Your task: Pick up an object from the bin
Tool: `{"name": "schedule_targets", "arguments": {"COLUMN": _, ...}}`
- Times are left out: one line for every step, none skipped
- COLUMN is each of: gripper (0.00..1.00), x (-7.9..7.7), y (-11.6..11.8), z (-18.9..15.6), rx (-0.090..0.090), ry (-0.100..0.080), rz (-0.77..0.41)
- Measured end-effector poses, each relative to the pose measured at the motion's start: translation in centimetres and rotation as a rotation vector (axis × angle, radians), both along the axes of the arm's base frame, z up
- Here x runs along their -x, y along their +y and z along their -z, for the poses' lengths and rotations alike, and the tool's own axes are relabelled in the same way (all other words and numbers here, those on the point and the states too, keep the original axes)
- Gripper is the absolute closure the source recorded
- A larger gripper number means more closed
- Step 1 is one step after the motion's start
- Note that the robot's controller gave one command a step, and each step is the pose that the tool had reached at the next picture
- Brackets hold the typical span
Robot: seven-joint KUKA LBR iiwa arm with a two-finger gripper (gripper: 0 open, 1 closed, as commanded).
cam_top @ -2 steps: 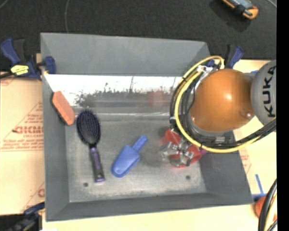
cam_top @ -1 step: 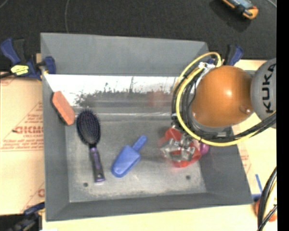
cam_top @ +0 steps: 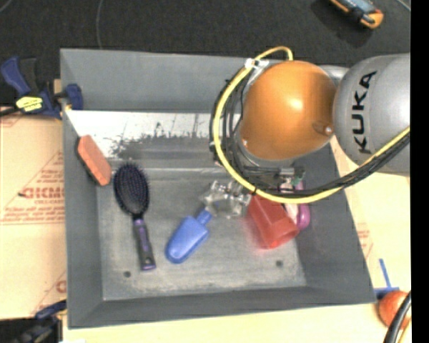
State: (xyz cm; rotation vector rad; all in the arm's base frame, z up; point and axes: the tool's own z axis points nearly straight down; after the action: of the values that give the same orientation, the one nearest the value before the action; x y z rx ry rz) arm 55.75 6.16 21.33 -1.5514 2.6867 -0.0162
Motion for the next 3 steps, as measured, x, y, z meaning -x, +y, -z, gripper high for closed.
{"name": "schedule_targets", "arguments": {"gripper": 1.00, "x": 2.7, "y": 3.4, "z": 0.4, "rx": 0.006, "ry": 0.016, "rz": -0.021}}
{"name": "schedule_targets", "arguments": {"gripper": 1.00, "x": -6.5, "y": 3.0, "z": 0.3, "rx": 0.000, "ry": -0.004, "rz": 0.051}}
{"name": "schedule_targets", "arguments": {"gripper": 0.00, "x": 1.1, "y": 3.6, "z": 0.8, "rx": 0.004, "ry": 0.016, "rz": -0.018}}
